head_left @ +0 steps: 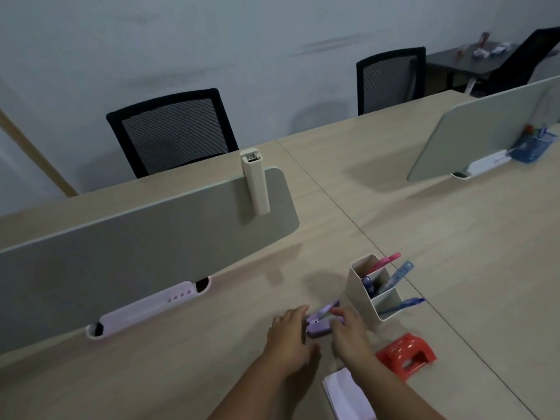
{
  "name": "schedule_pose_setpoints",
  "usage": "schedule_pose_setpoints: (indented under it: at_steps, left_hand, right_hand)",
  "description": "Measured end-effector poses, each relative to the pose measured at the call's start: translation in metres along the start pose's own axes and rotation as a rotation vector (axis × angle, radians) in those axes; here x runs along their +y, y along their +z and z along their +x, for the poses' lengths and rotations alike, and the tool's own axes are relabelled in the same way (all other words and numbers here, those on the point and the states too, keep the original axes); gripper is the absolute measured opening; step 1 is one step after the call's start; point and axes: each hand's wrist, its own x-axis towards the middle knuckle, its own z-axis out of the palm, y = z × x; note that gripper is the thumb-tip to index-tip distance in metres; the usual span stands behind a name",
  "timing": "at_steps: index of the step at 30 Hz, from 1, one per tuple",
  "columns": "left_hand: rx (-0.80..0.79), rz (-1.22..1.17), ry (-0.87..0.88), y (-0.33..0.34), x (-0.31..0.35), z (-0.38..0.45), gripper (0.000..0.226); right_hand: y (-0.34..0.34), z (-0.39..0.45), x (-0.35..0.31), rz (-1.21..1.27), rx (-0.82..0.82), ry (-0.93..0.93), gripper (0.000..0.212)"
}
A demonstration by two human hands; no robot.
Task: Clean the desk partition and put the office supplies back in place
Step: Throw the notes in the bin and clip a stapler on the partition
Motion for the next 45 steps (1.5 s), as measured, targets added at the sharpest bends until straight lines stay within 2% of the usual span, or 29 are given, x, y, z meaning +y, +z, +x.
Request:
schedule_pose_setpoints:
  at_steps: [3, 8, 10, 13, 15, 17, 19, 21, 23, 24, 27, 31, 33, 38, 42, 45]
  left_hand:
    - [0.051, 0.002, 0.014, 0.012, -0.001, 0.002, 0.075]
    - [0.181, -0.153, 0.041, 0.006, 0.005, 0.004, 0.046]
    - [0.158, -0.219, 0.054, -0.005, 0.005, 0.004, 0.048]
    - [-0.007, -0.039, 0.155, -0.012, -0.005, -0.003, 0.061]
    - [0.026, -0.106, 0.17, -0.012, -0.022, -0.014, 0.058]
    - [0.152, -0.24, 0.091, -0.01, -0.039, -0.017, 0.048]
    - [0.327, -0.417, -0.045, -0.008, -0.046, -0.014, 0.031]
    - [0.365, -0.565, -0.132, -0.022, -0.041, -0.007, 0.04]
    - [0.267, -0.65, -0.14, -0.034, -0.032, 0.007, 0.052]
    - [0.227, -0.686, -0.148, -0.035, -0.029, 0.014, 0.049]
    - [0.322, -0.746, -0.262, -0.034, -0.025, 0.03, 0.032]
    - [0.425, -0.671, -0.335, -0.038, -0.025, 0.047, 0.025]
    - [0.44, -0.622, -0.34, -0.042, -0.023, 0.054, 0.027]
    - [0.458, -0.467, -0.444, -0.048, -0.022, 0.064, 0.028]
    - [0.421, -0.425, -0.429, -0.055, -0.029, 0.06, 0.032]
    - [0.385, -0.549, -0.373, -0.055, -0.029, 0.048, 0.031]
  right_hand:
    - [-0.004, 0.003, 0.003, -0.035, 0.017, 0.012, 0.039]
    - [-0.007, 0.009, 0.003, 0.112, 0.021, 0.117, 0.046]
    - [-0.002, 0.009, 0.001, 0.142, -0.018, 0.098, 0.044]
    - [0.009, 0.009, -0.002, -0.091, -0.177, -0.019, 0.048]
    - [0.024, 0.014, -0.011, -0.129, -0.179, -0.11, 0.05]
    - [0.035, 0.023, -0.03, 0.063, -0.16, -0.105, 0.056]
    - [0.042, 0.032, -0.049, 0.314, -0.23, -0.007, 0.065]
    - [0.048, 0.041, -0.061, 0.392, -0.291, 0.032, 0.072]
    - [0.056, 0.044, -0.068, 0.32, -0.32, 0.001, 0.066]
    - [0.062, 0.044, -0.069, 0.293, -0.339, -0.004, 0.06]
    - [0.078, 0.046, -0.071, 0.166, -0.335, -0.018, 0.047]
    - [0.084, 0.053, -0.075, -0.183, -0.229, -0.169, 0.038]
    - [0.086, 0.059, -0.076, -0.198, -0.218, -0.18, 0.035]
    - [0.093, 0.07, -0.068, -0.06, -0.277, -0.006, 0.026]
    - [0.092, 0.073, -0.061, 0.252, -0.349, 0.142, 0.011]
    - [0.091, 0.073, -0.069, 0.417, -0.432, 0.204, 0.031]
